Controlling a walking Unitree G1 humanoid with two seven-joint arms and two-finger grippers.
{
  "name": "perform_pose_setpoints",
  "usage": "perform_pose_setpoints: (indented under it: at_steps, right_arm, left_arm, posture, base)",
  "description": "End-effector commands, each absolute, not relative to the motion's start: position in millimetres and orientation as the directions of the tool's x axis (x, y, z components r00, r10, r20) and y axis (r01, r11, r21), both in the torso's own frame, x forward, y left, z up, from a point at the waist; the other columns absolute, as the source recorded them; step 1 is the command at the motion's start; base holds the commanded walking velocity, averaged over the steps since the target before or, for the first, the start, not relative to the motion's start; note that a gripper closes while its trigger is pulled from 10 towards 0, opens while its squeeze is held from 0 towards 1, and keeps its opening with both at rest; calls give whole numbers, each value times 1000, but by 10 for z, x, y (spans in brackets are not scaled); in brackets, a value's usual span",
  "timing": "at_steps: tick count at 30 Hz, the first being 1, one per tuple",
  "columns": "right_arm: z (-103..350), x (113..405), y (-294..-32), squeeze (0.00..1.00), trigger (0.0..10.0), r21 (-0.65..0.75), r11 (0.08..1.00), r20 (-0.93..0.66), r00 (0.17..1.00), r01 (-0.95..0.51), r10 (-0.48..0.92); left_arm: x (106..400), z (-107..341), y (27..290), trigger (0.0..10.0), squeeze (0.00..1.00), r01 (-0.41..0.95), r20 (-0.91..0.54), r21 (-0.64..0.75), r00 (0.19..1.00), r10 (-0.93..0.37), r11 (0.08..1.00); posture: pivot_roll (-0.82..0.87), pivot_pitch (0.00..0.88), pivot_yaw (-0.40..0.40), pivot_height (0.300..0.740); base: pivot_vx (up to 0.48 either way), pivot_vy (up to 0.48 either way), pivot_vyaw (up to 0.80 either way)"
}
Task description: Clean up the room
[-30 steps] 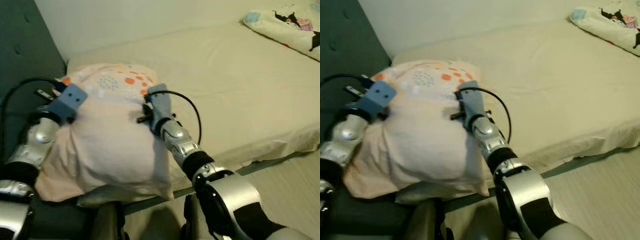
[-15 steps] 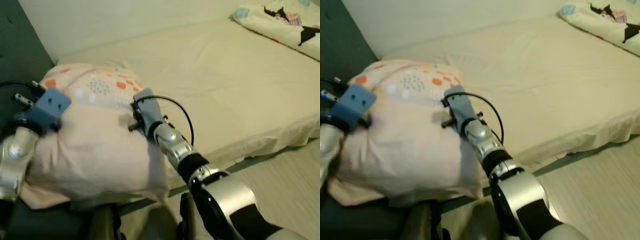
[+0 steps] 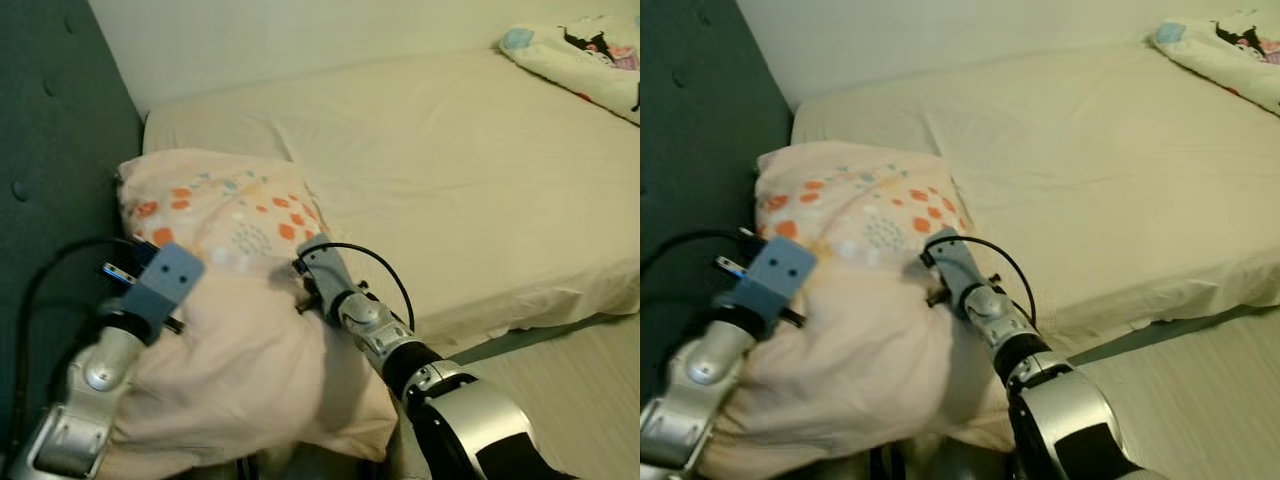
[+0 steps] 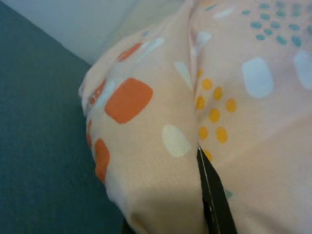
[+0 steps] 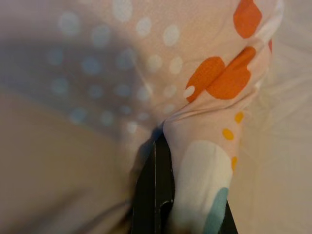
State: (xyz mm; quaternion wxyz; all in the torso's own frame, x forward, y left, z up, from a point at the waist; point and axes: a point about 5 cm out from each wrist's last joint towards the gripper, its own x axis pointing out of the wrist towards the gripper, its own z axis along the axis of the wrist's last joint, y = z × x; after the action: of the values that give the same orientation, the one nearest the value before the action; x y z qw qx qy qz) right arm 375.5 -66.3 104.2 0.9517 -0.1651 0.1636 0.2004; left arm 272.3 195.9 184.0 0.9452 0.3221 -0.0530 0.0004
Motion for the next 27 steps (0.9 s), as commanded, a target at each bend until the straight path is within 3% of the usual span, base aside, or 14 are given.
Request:
perform_pose_setpoints:
  at_steps: [1, 8, 9, 10, 14, 15, 18, 19, 24, 27]
  right_arm:
    - [868, 3719, -975, 0, 10000, -248, 905, -458, 865, -346, 205]
    - [919, 3756, -1059, 0, 10000, -249, 914, -438, 879, -319, 188]
    - [923, 3759, -1069, 82, 10000, -248, 918, -433, 883, -311, 182]
    - [928, 3762, -1079, 1000, 10000, -234, 925, -427, 886, -299, 178]
    - [936, 3765, -1070, 1000, 10000, -217, 933, -417, 891, -287, 177]
    - [941, 3767, -1058, 1000, 10000, -220, 933, -412, 894, -285, 176]
    - [947, 3768, -1043, 1000, 10000, -223, 933, -405, 897, -283, 175]
    - [962, 3774, -1023, 1000, 10000, -224, 933, -393, 902, -280, 176]
    - [985, 3785, -1012, 1000, 10000, -214, 942, -378, 911, -259, 164]
    - [1022, 3809, -1055, 1000, 10000, -175, 968, -359, 927, -180, 107]
  left_arm:
    - [2666, 2007, 2038, 10000, 0, -141, 178, 620, 983, 37, 772]
    - [2643, 1941, 1917, 10000, 0, -120, 163, 603, 986, 25, 788]
    - [2650, 1936, 1910, 10000, 0, -122, 173, 597, 985, 22, 793]
    - [2670, 1931, 1902, 10000, 0, -108, 184, 579, 983, 1, 808]
    - [2726, 1959, 1929, 10000, 0, -93, 201, 564, 979, -27, 821]
    - [2757, 1975, 1946, 10000, 302, -75, 197, 554, 980, -43, 829]
    - [2788, 1998, 1958, 10000, 302, -48, 185, 536, 981, -62, 843]
    - [2866, 2035, 2021, 10000, 1000, -85, 212, 547, 977, -40, 833]
    - [2962, 2101, 2097, 10000, 1000, -99, 225, 556, 974, -35, 825]
    - [2942, 2134, 2177, 10000, 1000, -39, 176, 527, 982, -64, 849]
  posture:
    - [194, 322, -22, 601]
    - [191, 323, -17, 601]
    - [189, 322, -15, 601]
    - [189, 322, -15, 601]
    - [188, 325, -14, 601]
    - [187, 324, -15, 601]
    - [187, 324, -15, 601]
    - [183, 323, -16, 601]
    - [172, 317, -13, 601]
    - [160, 303, 2, 601]
  base:
    - [0, 0, 0]
    - [0, 0, 0]
    - [0, 0, 0]
    - [0, 0, 0]
    - [0, 0, 0]
    - [0, 0, 0]
    - [0, 0, 0]
    - [0, 0, 0]
    - [0, 0, 0]
    - [0, 0, 0]
